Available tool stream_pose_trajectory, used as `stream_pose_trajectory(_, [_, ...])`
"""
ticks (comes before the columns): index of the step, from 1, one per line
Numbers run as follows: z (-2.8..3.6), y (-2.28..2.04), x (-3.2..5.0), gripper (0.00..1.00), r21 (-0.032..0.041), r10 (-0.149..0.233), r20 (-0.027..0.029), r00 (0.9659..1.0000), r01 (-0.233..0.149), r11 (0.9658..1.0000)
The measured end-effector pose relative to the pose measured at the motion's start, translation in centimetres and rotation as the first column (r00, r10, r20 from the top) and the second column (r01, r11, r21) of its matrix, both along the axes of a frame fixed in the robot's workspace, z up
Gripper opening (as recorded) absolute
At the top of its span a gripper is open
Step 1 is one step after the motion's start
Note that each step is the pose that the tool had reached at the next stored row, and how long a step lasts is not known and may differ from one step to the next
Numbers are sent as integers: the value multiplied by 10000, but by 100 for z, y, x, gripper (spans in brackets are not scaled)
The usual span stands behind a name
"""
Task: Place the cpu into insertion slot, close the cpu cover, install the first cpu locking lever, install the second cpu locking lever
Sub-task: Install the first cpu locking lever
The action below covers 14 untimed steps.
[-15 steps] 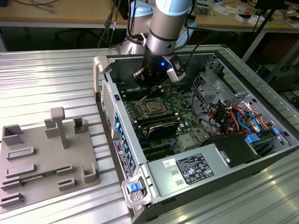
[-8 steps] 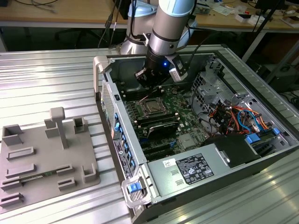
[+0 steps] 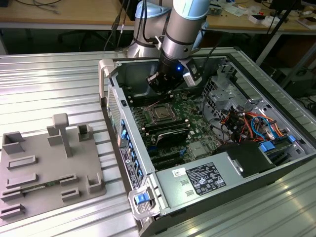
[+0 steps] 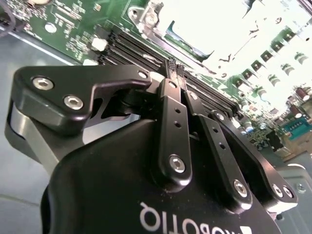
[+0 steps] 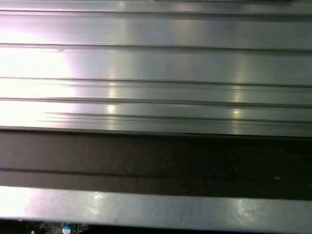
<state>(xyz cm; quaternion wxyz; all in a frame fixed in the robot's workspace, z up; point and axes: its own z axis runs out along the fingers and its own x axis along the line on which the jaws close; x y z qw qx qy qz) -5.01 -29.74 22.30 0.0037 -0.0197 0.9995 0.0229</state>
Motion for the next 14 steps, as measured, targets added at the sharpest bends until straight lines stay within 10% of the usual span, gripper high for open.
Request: stream_pose_trajectory(14, [-169,0,72,11,0,-2,1,10000,2,10000])
